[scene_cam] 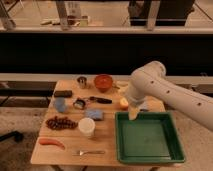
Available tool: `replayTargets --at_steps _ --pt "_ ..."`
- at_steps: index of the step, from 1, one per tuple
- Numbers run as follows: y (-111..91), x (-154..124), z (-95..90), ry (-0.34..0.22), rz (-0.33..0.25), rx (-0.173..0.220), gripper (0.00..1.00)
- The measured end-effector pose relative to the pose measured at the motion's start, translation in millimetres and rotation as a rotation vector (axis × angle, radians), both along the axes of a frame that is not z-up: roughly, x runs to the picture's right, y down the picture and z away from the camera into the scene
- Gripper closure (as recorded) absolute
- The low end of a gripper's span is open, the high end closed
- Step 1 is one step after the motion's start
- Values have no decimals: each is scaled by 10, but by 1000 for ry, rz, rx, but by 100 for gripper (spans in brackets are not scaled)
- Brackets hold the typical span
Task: Place banana in red bowl
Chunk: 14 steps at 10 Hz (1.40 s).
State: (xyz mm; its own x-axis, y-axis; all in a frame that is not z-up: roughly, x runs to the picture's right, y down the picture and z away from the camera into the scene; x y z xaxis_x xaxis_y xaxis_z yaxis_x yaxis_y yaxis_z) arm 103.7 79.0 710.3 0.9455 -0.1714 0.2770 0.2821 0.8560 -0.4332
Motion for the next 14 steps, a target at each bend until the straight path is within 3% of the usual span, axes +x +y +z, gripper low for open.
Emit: replayTargets --at_steps 14 --pt "-241 -1594 143 -136 -118 39 20"
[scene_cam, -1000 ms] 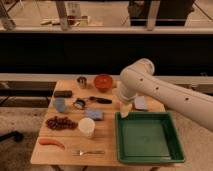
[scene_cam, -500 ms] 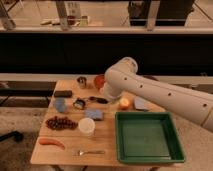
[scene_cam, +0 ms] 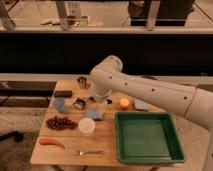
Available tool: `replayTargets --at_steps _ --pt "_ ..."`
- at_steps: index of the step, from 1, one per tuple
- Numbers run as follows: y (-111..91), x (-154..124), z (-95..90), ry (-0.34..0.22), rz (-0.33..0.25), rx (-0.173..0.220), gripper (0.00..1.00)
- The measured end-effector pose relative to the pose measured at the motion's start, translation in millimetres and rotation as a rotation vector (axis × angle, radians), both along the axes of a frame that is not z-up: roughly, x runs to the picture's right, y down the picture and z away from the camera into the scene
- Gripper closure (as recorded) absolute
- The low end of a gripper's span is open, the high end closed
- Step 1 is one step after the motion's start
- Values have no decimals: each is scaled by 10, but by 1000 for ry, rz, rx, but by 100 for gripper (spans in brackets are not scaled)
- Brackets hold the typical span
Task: Place banana in red bowl
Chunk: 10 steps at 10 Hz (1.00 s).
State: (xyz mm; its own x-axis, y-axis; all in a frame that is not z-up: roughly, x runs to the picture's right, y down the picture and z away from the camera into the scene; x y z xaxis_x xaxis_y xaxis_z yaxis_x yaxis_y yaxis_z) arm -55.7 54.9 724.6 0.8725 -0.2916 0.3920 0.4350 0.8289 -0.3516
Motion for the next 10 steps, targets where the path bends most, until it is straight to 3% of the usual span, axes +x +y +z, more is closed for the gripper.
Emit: replayTargets --at_steps 2,6,10 --pt "-57 -187 107 -14 -10 4 20" --pt "-109 -388 156 -19 -11 12 20" --pt "-626 -137 307 4 52 59 20"
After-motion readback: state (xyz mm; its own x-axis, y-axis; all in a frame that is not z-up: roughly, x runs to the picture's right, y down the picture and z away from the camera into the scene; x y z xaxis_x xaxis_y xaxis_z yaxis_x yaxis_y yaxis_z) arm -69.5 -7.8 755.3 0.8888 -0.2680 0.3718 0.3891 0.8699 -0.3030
